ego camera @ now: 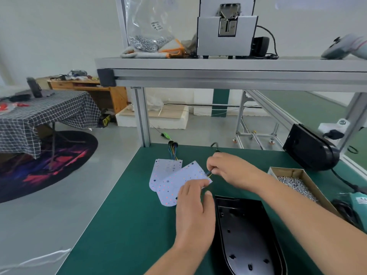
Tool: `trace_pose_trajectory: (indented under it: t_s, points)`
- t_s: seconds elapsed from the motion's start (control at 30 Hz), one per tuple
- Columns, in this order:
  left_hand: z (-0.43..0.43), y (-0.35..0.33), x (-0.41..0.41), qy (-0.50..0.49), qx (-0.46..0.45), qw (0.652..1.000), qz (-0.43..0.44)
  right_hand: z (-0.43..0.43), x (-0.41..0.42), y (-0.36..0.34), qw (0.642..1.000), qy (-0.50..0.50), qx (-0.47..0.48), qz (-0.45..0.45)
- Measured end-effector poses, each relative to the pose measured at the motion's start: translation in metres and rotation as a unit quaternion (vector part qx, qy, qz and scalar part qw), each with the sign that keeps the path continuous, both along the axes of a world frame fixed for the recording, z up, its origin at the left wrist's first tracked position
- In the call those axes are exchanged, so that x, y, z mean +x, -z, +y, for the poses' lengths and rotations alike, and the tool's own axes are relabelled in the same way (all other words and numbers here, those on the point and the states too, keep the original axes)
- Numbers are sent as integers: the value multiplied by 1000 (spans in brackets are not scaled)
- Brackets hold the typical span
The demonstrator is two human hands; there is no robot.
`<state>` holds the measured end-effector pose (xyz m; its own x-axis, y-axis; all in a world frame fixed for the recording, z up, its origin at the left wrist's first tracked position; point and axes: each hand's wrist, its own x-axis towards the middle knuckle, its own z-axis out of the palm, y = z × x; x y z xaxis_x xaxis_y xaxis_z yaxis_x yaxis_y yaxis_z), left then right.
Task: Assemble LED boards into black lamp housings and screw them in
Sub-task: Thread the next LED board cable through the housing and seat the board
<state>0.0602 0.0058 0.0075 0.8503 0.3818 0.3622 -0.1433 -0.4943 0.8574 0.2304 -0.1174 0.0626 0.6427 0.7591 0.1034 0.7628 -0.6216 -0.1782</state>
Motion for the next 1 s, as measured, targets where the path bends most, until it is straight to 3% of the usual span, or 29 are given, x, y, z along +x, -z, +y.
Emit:
trace_pose_trajectory:
  t_s: [0.07, 0.13, 0.37, 0.57, 0.73, 0.9, 1.0]
  points:
    - [7, -3, 2, -38, 102, 994, -12, -19, -19, -3, 999, -19, 34, -30]
    - [15, -4, 6, -52, 158, 986, 28, -38, -39, -4, 994, -47, 76, -58]
    - [18, -11, 7, 1, 236, 965, 114, -76, -88, 2, 975, -49, 193, -97]
    - [23, -23, 0, 15, 131, 988, 81, -83, -101, 4, 962, 21, 216, -165]
    - [32, -28, -5, 36, -7, 999, 19, -96, -99, -3, 976, 60, 206, 50]
    - [52, -37, -2, 14, -236, 967, -99, -114, -80, 6, 984, 103, 148, 0]
    - [49, -41, -1, 50, -309, 947, -77, -122, -80, 11, 974, 112, 194, 16]
